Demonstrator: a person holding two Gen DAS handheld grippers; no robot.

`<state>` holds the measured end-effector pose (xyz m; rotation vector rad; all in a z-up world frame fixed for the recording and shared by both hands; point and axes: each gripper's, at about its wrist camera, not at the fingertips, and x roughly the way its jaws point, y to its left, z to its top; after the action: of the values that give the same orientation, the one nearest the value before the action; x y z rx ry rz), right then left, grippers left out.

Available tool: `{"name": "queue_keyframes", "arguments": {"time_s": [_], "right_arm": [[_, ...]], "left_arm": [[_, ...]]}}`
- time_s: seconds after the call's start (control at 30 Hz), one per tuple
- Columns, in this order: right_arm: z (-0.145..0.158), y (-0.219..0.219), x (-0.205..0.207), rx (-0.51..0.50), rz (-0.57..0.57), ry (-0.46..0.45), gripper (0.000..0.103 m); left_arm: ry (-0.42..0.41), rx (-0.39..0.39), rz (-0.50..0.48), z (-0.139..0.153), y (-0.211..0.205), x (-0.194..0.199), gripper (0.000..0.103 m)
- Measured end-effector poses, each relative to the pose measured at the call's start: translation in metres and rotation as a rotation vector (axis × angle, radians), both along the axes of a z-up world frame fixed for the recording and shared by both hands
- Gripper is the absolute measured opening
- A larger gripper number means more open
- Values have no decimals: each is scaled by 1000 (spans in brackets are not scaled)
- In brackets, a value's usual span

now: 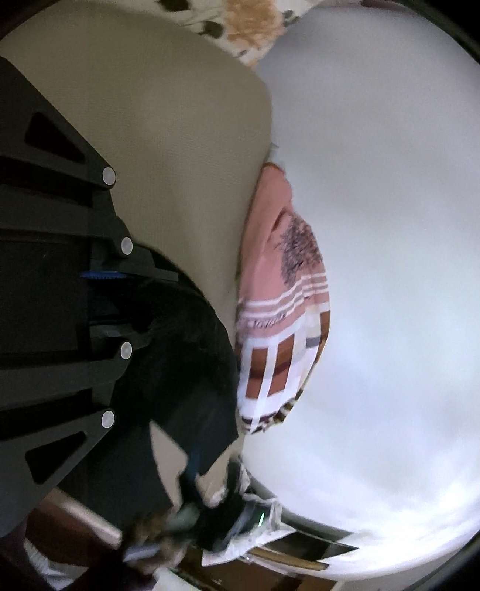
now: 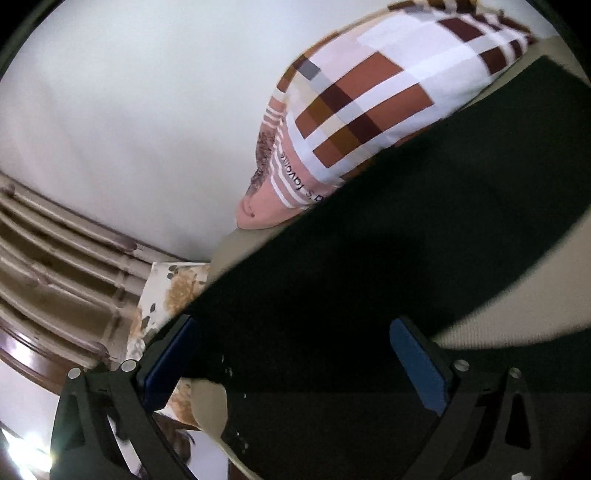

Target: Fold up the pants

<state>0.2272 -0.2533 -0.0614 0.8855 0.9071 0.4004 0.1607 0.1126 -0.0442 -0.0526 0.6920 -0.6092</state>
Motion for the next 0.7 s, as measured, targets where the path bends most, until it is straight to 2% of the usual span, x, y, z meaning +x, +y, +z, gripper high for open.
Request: {"name": "queue_keyframes", "arguments": {"time_s": [0.03, 0.1, 0.2, 0.23, 0.27, 0.3, 0.37, 0.47, 0.6, 0.7], "right_arm": [[-6, -1, 12, 16, -4, 29, 92], [-24, -2, 34, 108, 20, 89, 87], [-47, -4, 52, 112, -21, 175, 78], [-54, -3, 53, 110, -26, 192, 60], [-60, -2, 56, 93, -24, 217, 28], [-64, 0, 57, 79, -19, 229, 15], [-67, 2, 51, 67, -17, 210, 10], [-57, 3, 28, 46, -30, 153, 9], [-33, 9, -24, -1, -35, 67, 9], [-24, 17, -68, -44, -11, 46, 9]], "left_arm": [[18, -6, -1, -2, 0, -8, 15], [33, -12, -4, -5, -1, -21, 15], [63, -22, -2, -11, -3, -33, 15], [75, -29, 2, -12, -3, -36, 15], [81, -29, 7, -13, -1, -38, 15], [90, -32, 6, -15, -1, -40, 15], [105, -32, 8, -18, 0, -42, 15], [116, -18, 16, -18, 4, -47, 16], [152, -7, 43, -23, 22, -57, 17], [199, 16, 66, -35, 38, -67, 18]]}}
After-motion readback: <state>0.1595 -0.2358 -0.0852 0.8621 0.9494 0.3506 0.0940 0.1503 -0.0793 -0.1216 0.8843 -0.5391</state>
